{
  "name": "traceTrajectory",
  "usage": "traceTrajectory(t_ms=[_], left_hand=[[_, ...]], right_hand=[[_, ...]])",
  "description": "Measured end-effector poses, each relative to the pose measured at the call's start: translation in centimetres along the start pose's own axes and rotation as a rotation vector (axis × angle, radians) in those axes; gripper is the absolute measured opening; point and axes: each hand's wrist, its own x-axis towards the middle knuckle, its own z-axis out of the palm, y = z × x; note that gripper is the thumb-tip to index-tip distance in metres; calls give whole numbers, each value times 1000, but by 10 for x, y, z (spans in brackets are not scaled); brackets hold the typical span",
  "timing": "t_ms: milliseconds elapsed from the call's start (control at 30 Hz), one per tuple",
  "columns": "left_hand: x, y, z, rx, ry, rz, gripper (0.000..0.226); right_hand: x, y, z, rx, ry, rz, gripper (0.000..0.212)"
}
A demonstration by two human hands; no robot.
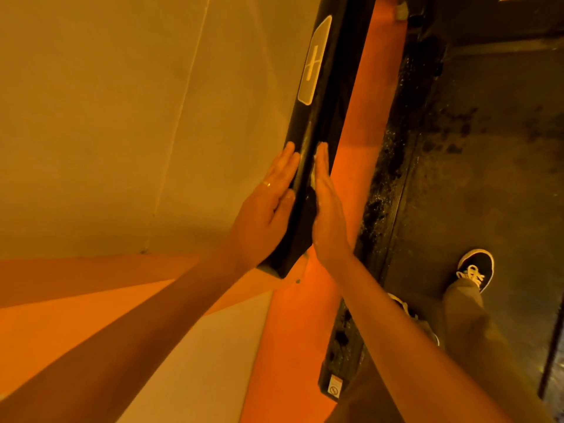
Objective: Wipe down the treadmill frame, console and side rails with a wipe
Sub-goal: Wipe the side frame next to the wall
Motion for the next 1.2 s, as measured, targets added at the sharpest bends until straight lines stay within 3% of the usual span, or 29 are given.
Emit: traceTrajectory(t_ms=[200,400,667,833,933,1067,1200], left_hand=[[-32,-3,22,-61,108,-27,48],[-32,2,23,-138,166,-69,45],[-33,3,22,-153,178,-91,43],[-33,1,23,-138,182,-74,43],[-34,2,24,-140,190,-82,43],[-33,4,23,-121,194,-79,43],[-33,3,21,-121,177,-81,43]], right_hand=[[-73,29,16,77,-63,45,66],[-32,19,11,-16,35,34,50],[-126,55,30,-39,-47,86,56],[-82,38,26,-42,57,40,50],[-107,41,30,-51,22,10,52],[-125,46,27,-244,54,-59,57],[-128,48,20,-181,153,-76,55]])
